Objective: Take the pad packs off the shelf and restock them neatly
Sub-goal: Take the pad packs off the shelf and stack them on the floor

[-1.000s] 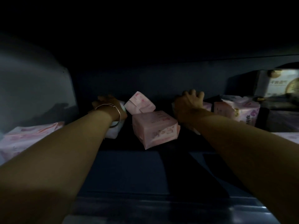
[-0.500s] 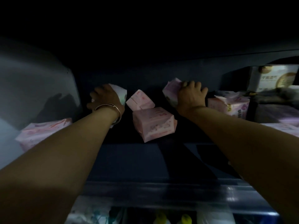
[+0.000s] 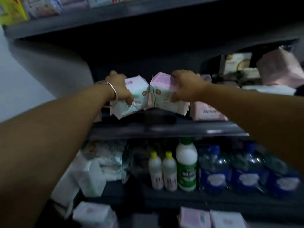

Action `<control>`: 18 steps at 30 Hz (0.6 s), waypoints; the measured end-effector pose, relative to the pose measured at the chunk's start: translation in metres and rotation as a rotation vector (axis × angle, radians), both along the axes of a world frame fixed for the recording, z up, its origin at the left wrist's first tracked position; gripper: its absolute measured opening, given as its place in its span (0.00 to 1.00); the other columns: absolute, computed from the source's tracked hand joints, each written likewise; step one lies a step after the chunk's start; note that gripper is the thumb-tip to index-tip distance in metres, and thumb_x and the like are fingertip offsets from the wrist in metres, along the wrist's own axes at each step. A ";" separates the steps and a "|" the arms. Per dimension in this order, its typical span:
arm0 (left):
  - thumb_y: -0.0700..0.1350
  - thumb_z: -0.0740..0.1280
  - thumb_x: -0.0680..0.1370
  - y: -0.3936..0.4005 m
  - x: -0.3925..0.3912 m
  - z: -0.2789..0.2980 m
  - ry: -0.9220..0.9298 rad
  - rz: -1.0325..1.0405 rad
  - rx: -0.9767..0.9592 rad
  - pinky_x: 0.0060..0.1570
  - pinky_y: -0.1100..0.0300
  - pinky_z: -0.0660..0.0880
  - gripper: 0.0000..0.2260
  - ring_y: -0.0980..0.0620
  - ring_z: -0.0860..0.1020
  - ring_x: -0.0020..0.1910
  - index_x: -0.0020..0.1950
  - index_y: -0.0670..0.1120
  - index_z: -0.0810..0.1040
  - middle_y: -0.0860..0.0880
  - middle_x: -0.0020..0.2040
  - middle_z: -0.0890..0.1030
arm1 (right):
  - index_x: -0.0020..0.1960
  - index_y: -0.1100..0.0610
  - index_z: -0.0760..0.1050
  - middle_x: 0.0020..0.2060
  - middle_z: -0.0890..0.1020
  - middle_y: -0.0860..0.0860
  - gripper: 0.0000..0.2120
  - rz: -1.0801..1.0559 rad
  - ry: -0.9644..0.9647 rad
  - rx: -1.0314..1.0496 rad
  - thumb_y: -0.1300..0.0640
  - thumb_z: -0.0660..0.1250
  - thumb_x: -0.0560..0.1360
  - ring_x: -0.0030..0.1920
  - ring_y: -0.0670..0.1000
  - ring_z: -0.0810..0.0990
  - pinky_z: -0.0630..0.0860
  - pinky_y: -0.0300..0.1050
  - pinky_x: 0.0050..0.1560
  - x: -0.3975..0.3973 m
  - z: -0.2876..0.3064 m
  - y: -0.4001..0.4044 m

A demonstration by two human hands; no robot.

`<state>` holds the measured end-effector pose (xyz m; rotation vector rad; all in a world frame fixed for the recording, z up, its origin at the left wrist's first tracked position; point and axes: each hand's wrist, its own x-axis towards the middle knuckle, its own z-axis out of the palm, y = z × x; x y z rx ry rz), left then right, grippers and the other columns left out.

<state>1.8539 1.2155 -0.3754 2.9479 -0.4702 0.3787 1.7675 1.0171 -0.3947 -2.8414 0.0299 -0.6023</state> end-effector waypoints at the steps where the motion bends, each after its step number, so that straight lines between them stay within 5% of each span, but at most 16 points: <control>1: 0.47 0.79 0.59 -0.001 -0.019 -0.004 0.044 -0.039 0.007 0.50 0.53 0.76 0.30 0.41 0.73 0.52 0.58 0.44 0.74 0.41 0.57 0.69 | 0.63 0.57 0.69 0.54 0.73 0.53 0.28 0.018 0.036 0.007 0.55 0.75 0.66 0.55 0.54 0.72 0.66 0.46 0.55 -0.021 -0.004 -0.001; 5: 0.42 0.80 0.60 -0.017 -0.085 -0.034 0.190 -0.186 0.000 0.48 0.57 0.75 0.32 0.42 0.75 0.53 0.62 0.43 0.75 0.43 0.59 0.73 | 0.65 0.58 0.68 0.53 0.74 0.53 0.33 0.076 0.175 -0.017 0.54 0.76 0.64 0.52 0.54 0.73 0.71 0.44 0.49 -0.093 -0.035 -0.017; 10: 0.41 0.80 0.59 -0.048 -0.146 -0.103 0.392 -0.298 0.052 0.41 0.61 0.73 0.27 0.48 0.76 0.44 0.55 0.46 0.77 0.48 0.50 0.78 | 0.65 0.58 0.69 0.54 0.75 0.52 0.30 0.066 0.423 -0.013 0.56 0.75 0.67 0.49 0.50 0.72 0.69 0.42 0.46 -0.168 -0.097 -0.050; 18: 0.45 0.79 0.61 -0.088 -0.185 -0.241 0.719 -0.404 0.301 0.54 0.53 0.77 0.32 0.47 0.75 0.54 0.62 0.46 0.72 0.47 0.57 0.75 | 0.62 0.57 0.70 0.55 0.77 0.54 0.24 0.043 0.769 -0.012 0.57 0.73 0.69 0.52 0.53 0.76 0.76 0.47 0.53 -0.229 -0.226 -0.082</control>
